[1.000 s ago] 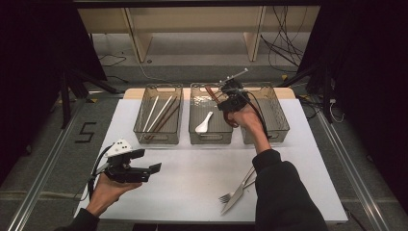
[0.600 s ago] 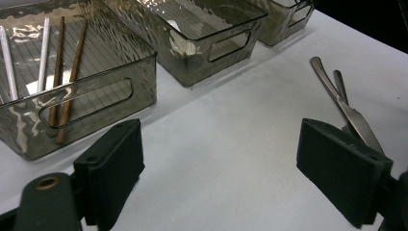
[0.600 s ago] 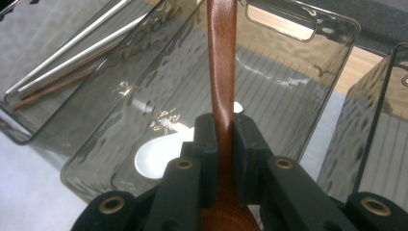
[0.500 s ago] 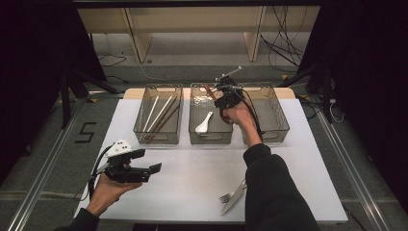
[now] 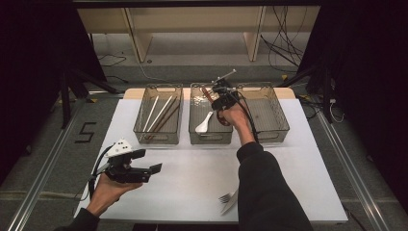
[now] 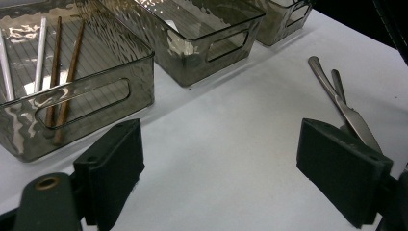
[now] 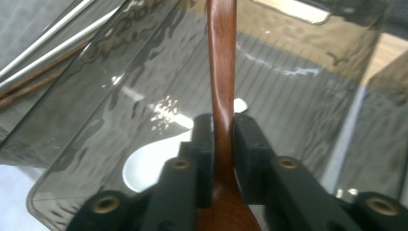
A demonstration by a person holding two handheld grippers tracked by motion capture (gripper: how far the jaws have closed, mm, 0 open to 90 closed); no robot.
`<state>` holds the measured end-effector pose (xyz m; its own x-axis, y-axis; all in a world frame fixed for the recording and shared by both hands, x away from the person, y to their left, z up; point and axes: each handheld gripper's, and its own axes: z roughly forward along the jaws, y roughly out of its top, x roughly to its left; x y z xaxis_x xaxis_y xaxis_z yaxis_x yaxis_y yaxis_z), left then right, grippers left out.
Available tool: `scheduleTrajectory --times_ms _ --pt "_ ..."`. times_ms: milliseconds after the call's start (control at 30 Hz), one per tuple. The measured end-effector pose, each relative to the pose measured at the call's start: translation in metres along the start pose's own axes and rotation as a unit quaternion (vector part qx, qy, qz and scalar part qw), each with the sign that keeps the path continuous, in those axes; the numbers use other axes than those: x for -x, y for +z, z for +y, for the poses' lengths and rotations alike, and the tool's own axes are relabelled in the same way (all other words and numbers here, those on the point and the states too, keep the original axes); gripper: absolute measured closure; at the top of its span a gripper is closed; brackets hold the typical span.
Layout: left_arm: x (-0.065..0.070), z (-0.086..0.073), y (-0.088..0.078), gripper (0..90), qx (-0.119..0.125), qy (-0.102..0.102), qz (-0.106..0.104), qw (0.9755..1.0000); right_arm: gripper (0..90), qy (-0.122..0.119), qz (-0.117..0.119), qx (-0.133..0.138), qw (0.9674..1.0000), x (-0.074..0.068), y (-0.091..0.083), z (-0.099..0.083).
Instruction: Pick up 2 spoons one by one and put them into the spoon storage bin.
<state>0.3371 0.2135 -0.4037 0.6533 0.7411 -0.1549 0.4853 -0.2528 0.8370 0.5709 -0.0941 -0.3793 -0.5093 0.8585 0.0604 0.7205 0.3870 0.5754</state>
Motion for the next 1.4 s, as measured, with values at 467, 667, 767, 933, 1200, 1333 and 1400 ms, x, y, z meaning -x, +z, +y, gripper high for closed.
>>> scheduleTrajectory --times_ms 467,667,767,933,1200,1333,1400 --pt "0.0 -0.001 0.0 15.7 -0.001 0.0 0.002 1.0 41.8 -0.037 0.039 0.019 0.9984 -0.003 -0.04 -0.017" --pt "0.0 0.0 -0.001 15.6 0.0 -0.002 0.004 1.0 38.5 -0.058 0.058 0.037 0.996 -0.002 -0.072 -0.051" --pt "0.0 0.0 -0.001 15.6 0.003 -0.004 0.006 1.0 36.5 -0.067 0.069 0.039 0.9946 -0.002 -0.085 -0.072" --pt "0.001 0.001 0.0 15.6 -0.001 0.0 0.005 1.0 35.1 -0.07 0.075 0.042 0.9938 0.001 -0.098 -0.103" --pt "0.0 0.0 0.0 15.5 0.002 -0.002 0.005 1.0 33.7 -0.058 0.078 0.047 0.9942 0.008 -0.103 -0.143" --pt "0.001 0.0 0.0 15.5 0.002 0.0 0.004 1.0 34.1 -0.048 0.075 0.041 0.9952 0.013 -0.099 -0.159" --pt "0.001 0.0 0.0 15.5 0.001 0.001 0.004 1.0 34.8 -0.045 0.073 0.036 0.9956 0.015 -0.097 -0.166"
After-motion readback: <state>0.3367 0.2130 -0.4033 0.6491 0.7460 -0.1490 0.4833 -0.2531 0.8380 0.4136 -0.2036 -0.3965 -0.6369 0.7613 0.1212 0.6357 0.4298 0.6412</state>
